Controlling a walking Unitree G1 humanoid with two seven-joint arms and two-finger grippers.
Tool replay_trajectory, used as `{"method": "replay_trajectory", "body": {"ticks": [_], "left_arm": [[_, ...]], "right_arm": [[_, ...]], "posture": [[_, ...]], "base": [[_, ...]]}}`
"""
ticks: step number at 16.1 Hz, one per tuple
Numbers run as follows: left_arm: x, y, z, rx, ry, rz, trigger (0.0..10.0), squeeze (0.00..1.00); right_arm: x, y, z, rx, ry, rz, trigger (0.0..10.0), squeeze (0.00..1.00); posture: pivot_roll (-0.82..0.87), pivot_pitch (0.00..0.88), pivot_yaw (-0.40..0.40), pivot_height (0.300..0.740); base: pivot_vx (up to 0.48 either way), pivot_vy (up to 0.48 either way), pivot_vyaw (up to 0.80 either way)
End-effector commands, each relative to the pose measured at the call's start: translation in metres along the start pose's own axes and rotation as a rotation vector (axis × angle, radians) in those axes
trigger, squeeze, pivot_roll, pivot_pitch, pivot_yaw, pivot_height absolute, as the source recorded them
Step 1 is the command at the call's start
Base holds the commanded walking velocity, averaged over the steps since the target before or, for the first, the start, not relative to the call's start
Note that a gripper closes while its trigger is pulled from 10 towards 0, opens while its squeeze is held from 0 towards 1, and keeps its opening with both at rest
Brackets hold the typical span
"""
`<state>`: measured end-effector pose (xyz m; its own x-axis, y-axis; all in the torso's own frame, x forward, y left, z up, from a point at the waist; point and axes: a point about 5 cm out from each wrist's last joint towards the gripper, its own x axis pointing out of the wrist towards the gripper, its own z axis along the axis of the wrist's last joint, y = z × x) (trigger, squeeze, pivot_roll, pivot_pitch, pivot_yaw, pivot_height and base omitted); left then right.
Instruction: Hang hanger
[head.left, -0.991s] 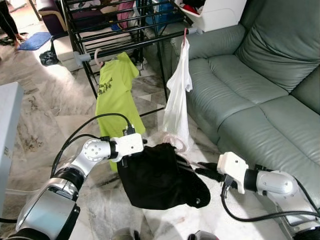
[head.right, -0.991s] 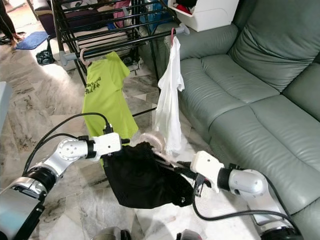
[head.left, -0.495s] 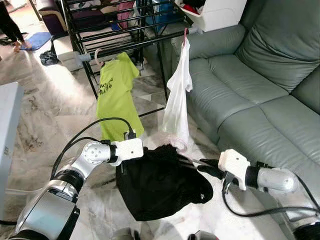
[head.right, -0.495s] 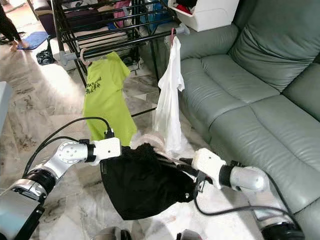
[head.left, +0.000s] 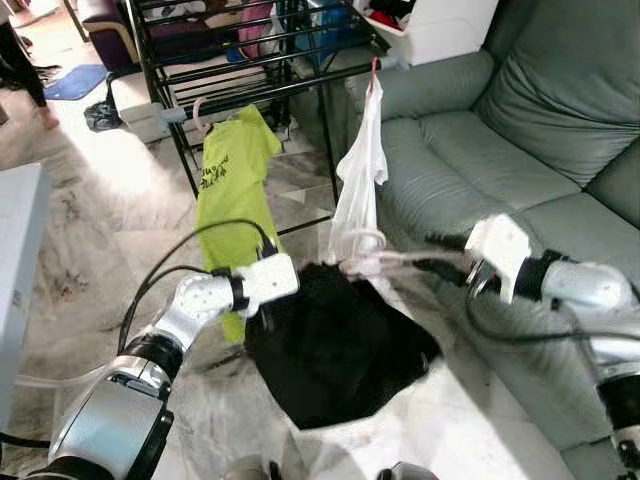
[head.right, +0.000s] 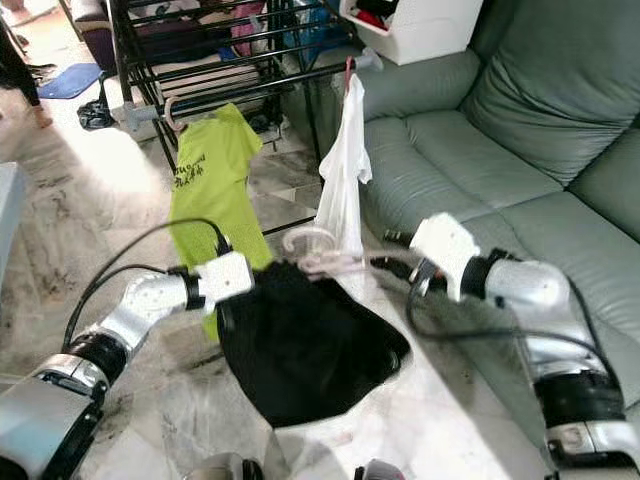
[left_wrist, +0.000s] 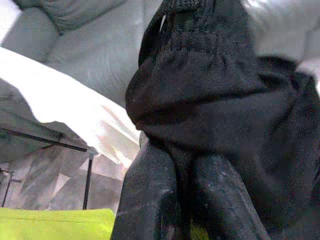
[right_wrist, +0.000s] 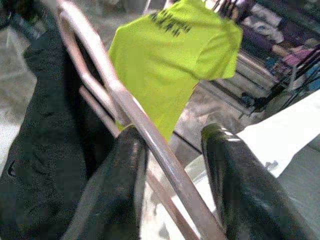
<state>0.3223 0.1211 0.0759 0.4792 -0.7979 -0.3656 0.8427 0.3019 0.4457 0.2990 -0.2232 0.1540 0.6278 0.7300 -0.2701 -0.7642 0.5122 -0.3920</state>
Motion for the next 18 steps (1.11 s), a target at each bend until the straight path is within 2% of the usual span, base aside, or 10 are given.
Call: {"method": "replay_trajectory", "body": {"ticks": [1,3,6,10,11,13,15,18], "left_arm": [[-0.015,-0.003,-0.022,-0.107,0.077,0.045,0.0,0.0],[-0.014,-0.004,-0.022,-0.132,0.069,0.061,0.0,0.0],[-0.013,0.001,-0.019,-0.173,0.029,0.102,0.0,0.0],[-0.008,0.008,-0.007,-0.161,-0.03,0.122,0.0,0.0],[-0.007,0.011,-0.002,-0.16,-0.062,0.136,0.0,0.0],[-0.008,0.018,0.002,-0.151,-0.072,0.168,0.0,0.0],[-0.016,0.03,-0.002,-0.144,-0.02,0.239,0.0,0.0],[-0.023,0.033,-0.01,-0.156,0.025,0.262,0.0,0.0]], "right_arm": [[-0.018,-0.026,0.015,0.013,-0.075,-0.152,10.0,1.0],[-0.019,-0.027,0.013,0.031,-0.085,-0.17,10.0,1.0],[-0.018,-0.02,0.008,0.055,-0.096,-0.171,10.0,1.0],[-0.007,-0.008,0.0,0.074,-0.084,-0.145,10.0,1.0],[-0.003,-0.001,-0.005,0.067,-0.066,-0.127,10.0,1.0],[-0.001,0.0,-0.008,0.035,-0.049,-0.164,10.0,1.0],[-0.01,-0.021,-0.004,-0.028,-0.062,-0.358,10.0,1.0],[-0.027,-0.048,0.011,-0.071,-0.134,-0.607,10.0,1.0]], "posture": [[-0.08,0.0,0.069,0.74],[-0.08,0.0,0.069,0.74],[-0.08,0.0,0.074,0.74],[-0.08,0.0,0.075,0.74],[-0.07,0.0,0.077,0.74],[-0.07,0.0,0.081,0.74],[-0.07,0.0,0.088,0.74],[-0.07,0.0,0.095,0.74]], "base": [[0.0,0.0,0.0],[0.0,0.0,0.0],[0.0,0.0,0.0],[0.0,0.0,0.0],[0.0,0.0,0.0],[0.0,0.0,0.0],[0.0,0.0,0.0],[0.0,0.0,0.0]]}}
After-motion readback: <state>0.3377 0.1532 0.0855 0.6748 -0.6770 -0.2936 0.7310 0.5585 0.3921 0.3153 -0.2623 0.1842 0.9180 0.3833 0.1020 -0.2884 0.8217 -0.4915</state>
